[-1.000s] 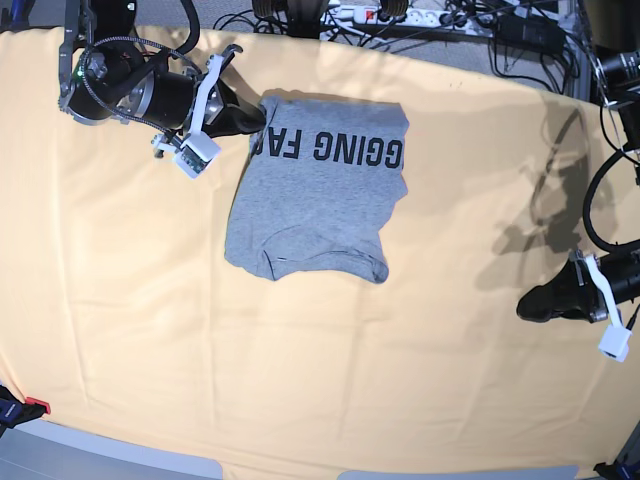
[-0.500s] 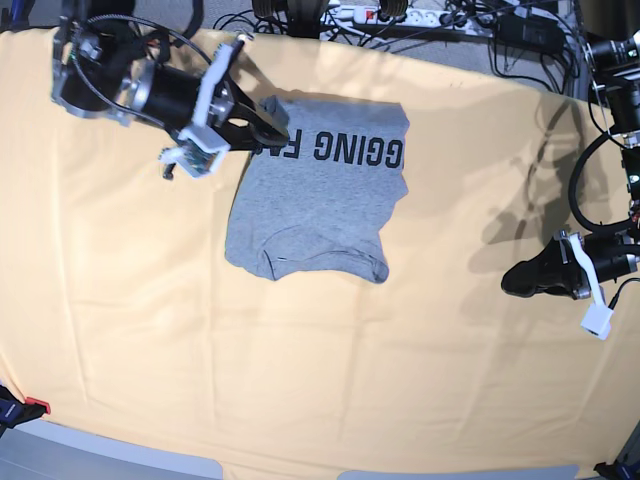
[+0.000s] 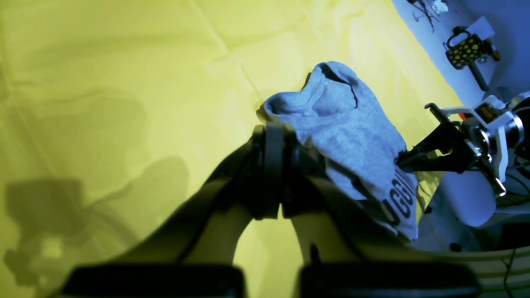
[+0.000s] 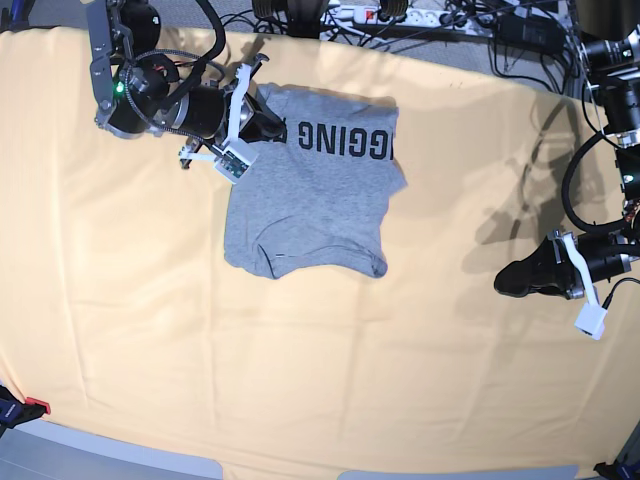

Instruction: Layout the t-shirt on the table in an organized manner, then fold the t-shirt properly

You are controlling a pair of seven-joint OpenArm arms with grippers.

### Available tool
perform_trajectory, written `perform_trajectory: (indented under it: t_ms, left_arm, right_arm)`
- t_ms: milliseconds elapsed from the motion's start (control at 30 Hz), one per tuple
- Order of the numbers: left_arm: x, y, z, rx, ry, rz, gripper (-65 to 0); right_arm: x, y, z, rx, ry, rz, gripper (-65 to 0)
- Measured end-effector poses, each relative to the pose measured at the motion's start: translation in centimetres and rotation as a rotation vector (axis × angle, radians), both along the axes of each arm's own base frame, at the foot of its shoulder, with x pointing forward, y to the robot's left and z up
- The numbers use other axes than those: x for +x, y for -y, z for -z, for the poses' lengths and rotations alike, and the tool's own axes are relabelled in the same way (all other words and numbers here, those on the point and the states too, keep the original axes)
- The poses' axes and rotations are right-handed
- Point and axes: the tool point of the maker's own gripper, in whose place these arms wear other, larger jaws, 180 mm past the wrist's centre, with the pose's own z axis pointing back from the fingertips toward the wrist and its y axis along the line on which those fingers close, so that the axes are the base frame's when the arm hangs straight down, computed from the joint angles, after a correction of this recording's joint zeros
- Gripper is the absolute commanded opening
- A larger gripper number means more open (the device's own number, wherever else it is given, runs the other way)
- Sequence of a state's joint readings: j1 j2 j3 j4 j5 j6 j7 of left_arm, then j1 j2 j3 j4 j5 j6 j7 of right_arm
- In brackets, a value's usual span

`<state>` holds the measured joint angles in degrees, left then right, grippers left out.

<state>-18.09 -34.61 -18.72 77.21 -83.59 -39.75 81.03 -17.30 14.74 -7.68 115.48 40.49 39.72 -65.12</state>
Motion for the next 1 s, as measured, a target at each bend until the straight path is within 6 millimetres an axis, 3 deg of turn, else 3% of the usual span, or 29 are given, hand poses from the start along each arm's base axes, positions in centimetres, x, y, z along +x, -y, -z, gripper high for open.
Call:
perform_trajectory:
  t_ms: [133, 233, 433, 567, 667, 800, 900, 1000]
  left_arm:
    - [0.0, 0.0, 0.0, 0.0, 0.0, 0.0, -65.0]
    - [0.0, 0.0, 0.0, 0.0, 0.0, 0.0, -65.0]
    - [0.0, -0.1, 0.0, 0.003, 0.0, -0.001, -65.0]
    - [-0.1, 0.0, -0.1, 0.009, 0.006, 0.003, -65.0]
    - [-1.6, 1.0, -0.1, 0.045, 0.024, 0.044, -65.0]
    - [-5.1, 3.7, 0.2, 0.11, 0.055, 0.147, -65.0]
    - [-7.5, 5.2, -0.9, 0.153, 0.117, 0.198, -65.0]
    - [-9.4, 5.0, -2.3, 0.203, 0.183, 0.191, -65.0]
  right_arm:
    - [-1.1, -0.5, 0.2, 0.041, -0.018, 0.014, -65.0]
    - [-0.3, -0.5, -0.4, 0.039, 0.014, 0.012, -65.0]
    - [2.2, -0.5, -6.4, 0.042, 0.242, 0.004, -65.0]
    - [1.9, 0.5, -9.2, 0.065, 0.315, 0.043, -65.0]
    - [1.5, 1.8, -9.8, 0.108, 0.293, 0.102, -65.0]
    - [0.7, 4.5, -10.2, 0.156, 0.233, 0.191, -65.0]
    - [-0.4, 5.9, -10.9, 0.215, 0.176, 0.225, -65.0]
    - [-2.7, 7.3, -10.7, 0.232, 0.086, 0.243, -65.0]
